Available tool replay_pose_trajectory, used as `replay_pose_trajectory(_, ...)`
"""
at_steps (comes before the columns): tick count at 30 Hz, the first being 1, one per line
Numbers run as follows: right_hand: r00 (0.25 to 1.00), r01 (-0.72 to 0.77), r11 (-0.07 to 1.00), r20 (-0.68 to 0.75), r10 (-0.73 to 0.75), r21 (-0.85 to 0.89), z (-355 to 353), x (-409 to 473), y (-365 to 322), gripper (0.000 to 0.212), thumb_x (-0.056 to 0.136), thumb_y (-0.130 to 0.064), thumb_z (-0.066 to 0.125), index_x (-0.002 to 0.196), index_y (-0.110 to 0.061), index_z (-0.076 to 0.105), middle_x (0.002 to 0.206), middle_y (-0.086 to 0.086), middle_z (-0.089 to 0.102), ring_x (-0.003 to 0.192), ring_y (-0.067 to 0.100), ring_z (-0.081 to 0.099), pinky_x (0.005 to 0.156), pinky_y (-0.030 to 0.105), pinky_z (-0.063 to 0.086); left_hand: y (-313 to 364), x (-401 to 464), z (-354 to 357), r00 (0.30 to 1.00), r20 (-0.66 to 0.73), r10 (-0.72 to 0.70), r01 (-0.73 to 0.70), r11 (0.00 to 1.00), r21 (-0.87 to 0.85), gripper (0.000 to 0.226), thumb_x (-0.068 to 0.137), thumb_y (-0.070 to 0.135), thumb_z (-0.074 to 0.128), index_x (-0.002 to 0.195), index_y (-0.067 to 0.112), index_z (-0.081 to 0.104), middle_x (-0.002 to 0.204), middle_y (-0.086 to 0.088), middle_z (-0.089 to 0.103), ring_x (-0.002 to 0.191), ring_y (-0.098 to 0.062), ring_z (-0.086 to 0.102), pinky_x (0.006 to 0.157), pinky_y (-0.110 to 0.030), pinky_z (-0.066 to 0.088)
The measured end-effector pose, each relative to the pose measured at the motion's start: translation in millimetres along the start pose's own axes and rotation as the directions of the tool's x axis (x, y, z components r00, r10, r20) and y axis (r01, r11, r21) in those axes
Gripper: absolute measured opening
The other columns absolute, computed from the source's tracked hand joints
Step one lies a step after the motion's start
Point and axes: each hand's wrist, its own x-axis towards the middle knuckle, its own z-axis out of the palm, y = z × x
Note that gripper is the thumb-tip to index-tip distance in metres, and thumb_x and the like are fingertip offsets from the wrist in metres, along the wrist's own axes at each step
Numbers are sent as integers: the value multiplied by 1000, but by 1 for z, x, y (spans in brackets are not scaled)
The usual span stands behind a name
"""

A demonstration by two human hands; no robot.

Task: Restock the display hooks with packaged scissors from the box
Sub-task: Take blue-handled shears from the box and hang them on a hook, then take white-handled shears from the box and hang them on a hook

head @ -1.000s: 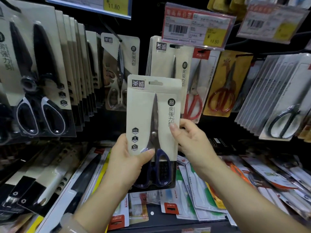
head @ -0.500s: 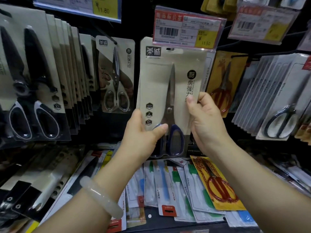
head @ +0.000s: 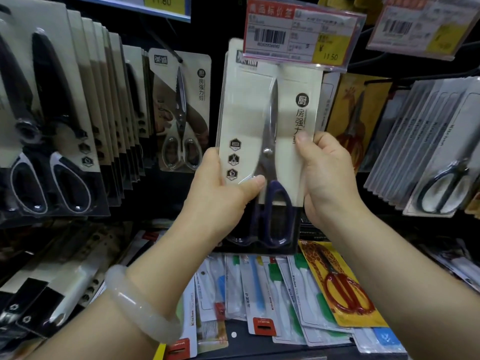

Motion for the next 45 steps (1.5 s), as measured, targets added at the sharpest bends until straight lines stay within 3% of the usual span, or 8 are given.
replay_pose_trajectory(6, 999, -40, 987, -26, 36, -155, 6, 18, 15, 13, 93, -26, 51, 83, -26, 59, 105, 4, 69, 101, 26, 64, 91, 49, 51, -10, 11, 5, 993, -94, -74, 85, 989, 118, 34, 65, 30, 69, 93, 29, 50, 101, 1, 67, 96, -22, 65, 90, -47, 52)
replay_pose_trajectory(11, 995, -59, 931, -100, 24, -361, 13, 42, 18, 16, 92, -34, 52, 77, -27, 57, 94, -1, 69, 93, 22, 65, 88, 45, 53, -12, 38, 11, 985, -158, -64, 117, 926, 358, 50, 86, 29, 66, 124, 10, 42, 121, -5, 58, 111, -24, 56, 87, -28, 44)
replay_pose_trajectory(14, 994, -44, 845, -111, -19, -532, 18, 57, 17, 17, 91, -40, 50, 85, -25, 55, 94, 1, 66, 95, 25, 63, 90, 40, 51, -15, 50, 13, 975, -213, -65, 169, 839, 517, 57, 86, 35, 65, 127, 6, 38, 127, -12, 54, 116, -30, 53, 79, -30, 40)
replay_pose_trajectory(20, 991, -114, 574, -51, 126, -811, -19, 35, 37, 51, 94, -39, 47, 136, -11, 41, 136, 16, 48, 123, 34, 47, 101, 35, 39, -46, 20, 20, 914, -278, -296, 399, 529, 749, 79, 77, 41, 73, 134, 3, 32, 139, -19, 37, 129, -37, 38, 102, -46, 37)
replay_pose_trajectory(24, 929, 180, 150, 218, 298, -972, -79, -27, 60, 51, 91, -34, 53, 134, -11, 39, 135, 16, 40, 126, 36, 36, 104, 40, 36, -66, -22, 48, 886, -43, -462, 194, 285, 939, 72, 81, 45, 66, 131, 6, 31, 135, -18, 42, 125, -37, 43, 99, -44, 41)
replay_pose_trajectory(30, 855, 161, -16, 131, 502, -987, -181, -105, 80, 56, 89, -26, 55, 139, -12, 33, 144, 17, 30, 138, 36, 21, 112, 45, 25, -80, -86, 145, 784, 361, -505, -394, 45, 918, 73, 88, 48, 54, 145, 14, 23, 149, -13, 28, 136, -31, 30, 107, -39, 32)
replay_pose_trajectory(36, 827, -4, -170, -99, 554, -985, -317, -159, 44, 52, 91, -26, 55, 136, -10, 36, 145, 15, 30, 140, 33, 18, 112, 43, 22, -85, -155, 272, 624, 698, -352, -711, 115, 694, 67, 90, 41, 50, 146, 19, 21, 154, -13, 21, 143, -29, 18, 113, -41, 22)
replay_pose_trajectory(45, 738, -292, -379, -459, 495, -878, -511, -236, -5, 50, 91, -36, 53, 132, -9, 42, 135, 17, 42, 127, 34, 35, 102, 40, 33, -88, -237, 423, 351, 835, -423, -841, 250, 480, 62, 91, 29, 49, 145, 14, 23, 155, -15, 18, 145, -32, 11, 115, -44, 17)
